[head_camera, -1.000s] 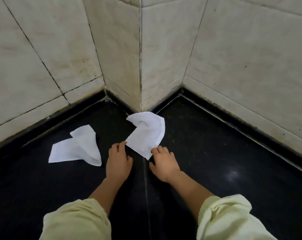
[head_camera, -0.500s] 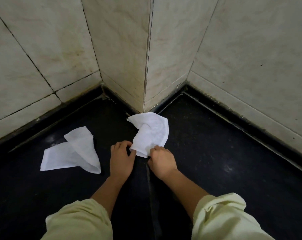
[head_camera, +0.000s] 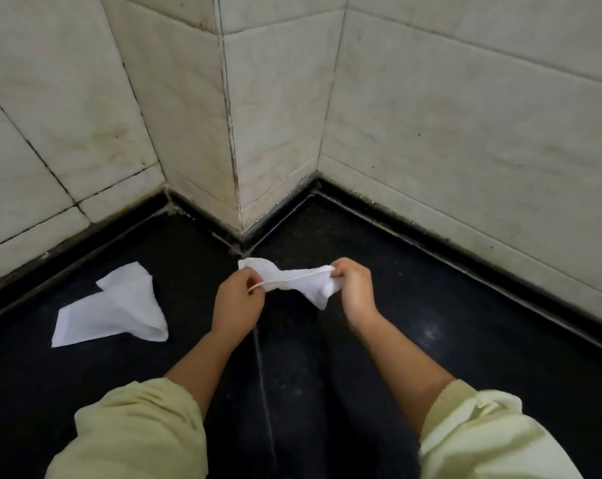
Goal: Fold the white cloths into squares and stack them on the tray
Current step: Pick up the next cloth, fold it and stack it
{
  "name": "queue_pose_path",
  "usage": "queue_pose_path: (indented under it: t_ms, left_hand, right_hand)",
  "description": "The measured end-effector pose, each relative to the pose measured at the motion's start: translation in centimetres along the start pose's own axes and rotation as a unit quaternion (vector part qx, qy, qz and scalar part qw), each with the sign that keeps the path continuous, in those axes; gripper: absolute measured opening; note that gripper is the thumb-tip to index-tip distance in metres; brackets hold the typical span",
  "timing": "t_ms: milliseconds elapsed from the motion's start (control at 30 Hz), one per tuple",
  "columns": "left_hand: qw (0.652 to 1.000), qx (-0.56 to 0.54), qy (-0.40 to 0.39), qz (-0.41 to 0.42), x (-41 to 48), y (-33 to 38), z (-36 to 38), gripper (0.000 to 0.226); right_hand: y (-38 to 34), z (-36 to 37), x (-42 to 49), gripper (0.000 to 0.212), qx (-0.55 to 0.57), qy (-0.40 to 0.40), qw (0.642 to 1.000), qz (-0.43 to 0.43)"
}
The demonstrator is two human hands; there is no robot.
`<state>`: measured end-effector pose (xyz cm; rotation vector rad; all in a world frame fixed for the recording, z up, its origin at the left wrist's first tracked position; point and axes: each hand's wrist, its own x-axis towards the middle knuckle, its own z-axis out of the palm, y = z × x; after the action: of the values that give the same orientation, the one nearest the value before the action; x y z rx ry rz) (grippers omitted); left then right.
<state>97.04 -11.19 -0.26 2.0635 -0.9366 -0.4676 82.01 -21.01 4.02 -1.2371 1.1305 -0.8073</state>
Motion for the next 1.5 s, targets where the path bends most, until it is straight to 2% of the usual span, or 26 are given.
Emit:
queue_pose_path:
  t_ms: [67, 133, 300, 433, 700, 867, 967, 1133, 1267, 1367, 1500]
  left_hand:
    - [1.000, 0.001, -0.009, 0.021, -0.9, 2.2, 0.0, 0.017]
    - [0.999, -0.012, -0.020, 0.030, -1.8, 4.3, -0.2, 0.016]
    - [0.989, -0.114, -0.073, 0.057, -4.0, 9.2, -0.4, 0.018]
    - [0.986, -0.135, -0.087, 0.043, -6.2, 12.8, 1.6, 0.020]
    - [0.974, -0.210, -0.080, 0.017, -9.8, 17.1, 6.4, 0.018]
    - [0.970, -0.219, -0.098, 0.029, -12.0, 18.6, 8.1, 0.018]
    - [0.971, -0.208, -0.117, 0.025, -13.9, 18.3, 9.0, 0.027]
    - [0.970, -0.183, -0.160, -0.025, -18.2, 16.2, 10.5, 0.028]
    - [0.961, -0.117, -0.232, -0.094, -21.2, 13.4, 11.9, 0.025]
    - [0.947, -0.061, -0.284, -0.138, -22.8, 11.6, 13.1, 0.026]
    - [0.934, -0.037, -0.295, -0.198, -24.0, 10.3, 14.7, 0.021]
  right_hand:
    - [-1.2, -3.2, -0.7, 0.014, 0.020, 0.007, 1.000, 0.012]
    - [-2.1, -6.3, -1.4, 0.009, 0.049, 0.008, 0.998, 0.032]
    - [-4.2, -14.3, -3.5, 0.009, 0.133, -0.038, 0.986, 0.095]
    - [-4.5, -20.3, -5.1, 0.006, 0.090, -0.026, 0.990, 0.109]
    - [-4.1, -28.7, -7.4, 0.013, 0.042, 0.043, 0.996, 0.059]
    - [-3.7, -32.9, -8.7, 0.016, 0.031, 0.030, 0.998, 0.037]
    - [-2.5, -34.7, -9.7, 0.013, 0.022, 0.008, 0.999, 0.045]
    - [1.5, -36.8, -11.8, 0.008, 0.019, -0.048, 0.991, 0.127]
    - [5.6, -37.9, -13.7, 0.012, -0.005, -0.067, 0.977, 0.204]
    - [8.0, -38.3, -15.1, 0.009, -0.037, -0.081, 0.968, 0.236]
    - [10.2, -38.4, -16.2, 0.011, -0.073, -0.092, 0.959, 0.257]
